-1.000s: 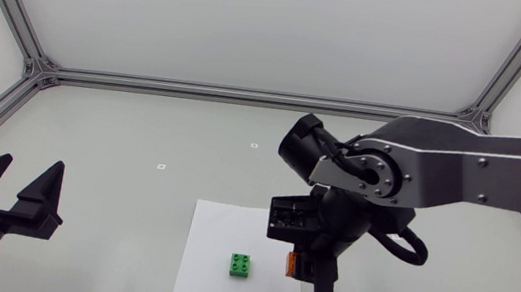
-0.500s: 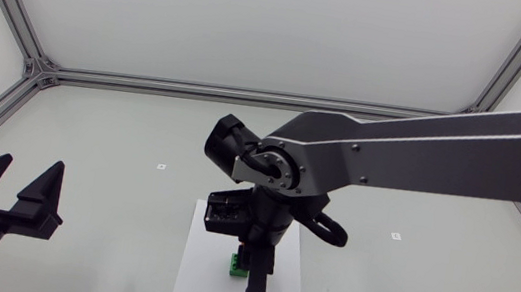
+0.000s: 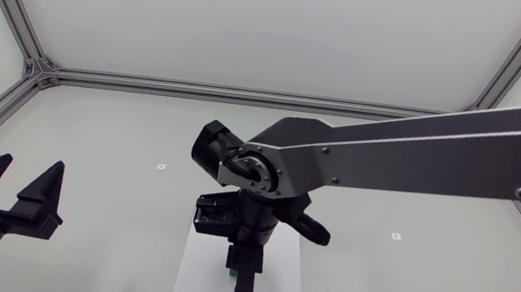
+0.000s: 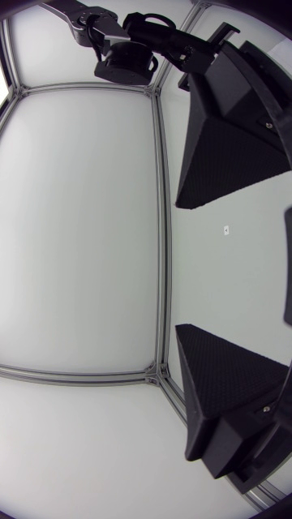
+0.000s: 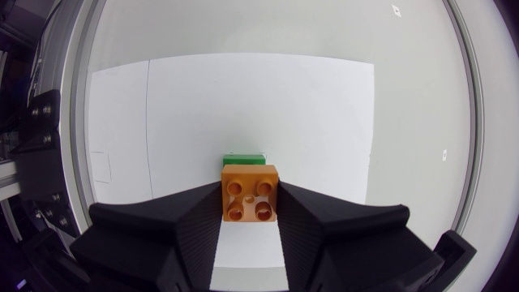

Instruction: Pick up the orange 2x2 brick with the right arm and stack it on top of the green 2x2 brick in the center

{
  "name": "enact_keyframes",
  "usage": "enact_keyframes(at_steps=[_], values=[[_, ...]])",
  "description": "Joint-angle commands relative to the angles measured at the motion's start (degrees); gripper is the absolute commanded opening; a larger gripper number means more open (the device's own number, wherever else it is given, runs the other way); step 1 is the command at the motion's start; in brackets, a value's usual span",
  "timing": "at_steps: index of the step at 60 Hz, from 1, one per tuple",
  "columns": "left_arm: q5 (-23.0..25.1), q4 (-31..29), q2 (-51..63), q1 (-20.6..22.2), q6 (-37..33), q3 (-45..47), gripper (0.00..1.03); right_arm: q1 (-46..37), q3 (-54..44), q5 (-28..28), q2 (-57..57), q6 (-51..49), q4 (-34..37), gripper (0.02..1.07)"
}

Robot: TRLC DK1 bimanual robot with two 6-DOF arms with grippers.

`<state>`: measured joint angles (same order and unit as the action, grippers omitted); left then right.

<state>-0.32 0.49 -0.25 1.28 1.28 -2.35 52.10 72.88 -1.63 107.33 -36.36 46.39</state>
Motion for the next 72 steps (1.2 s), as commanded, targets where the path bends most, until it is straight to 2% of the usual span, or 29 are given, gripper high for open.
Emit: enact_keyframes(at_steps=[1,72], values=[[0.23,-0.84,-0.45,-0.14,-0.75,2.35,0.99,0.64,0.68,0.49,1.48,0.85,-0.16,0.08],[0.23,-0.84,-0.45,-0.14,-0.75,2.35,0.99,1.43,-2.22,1.28,2.01,1.03,-1.22,0.08]])
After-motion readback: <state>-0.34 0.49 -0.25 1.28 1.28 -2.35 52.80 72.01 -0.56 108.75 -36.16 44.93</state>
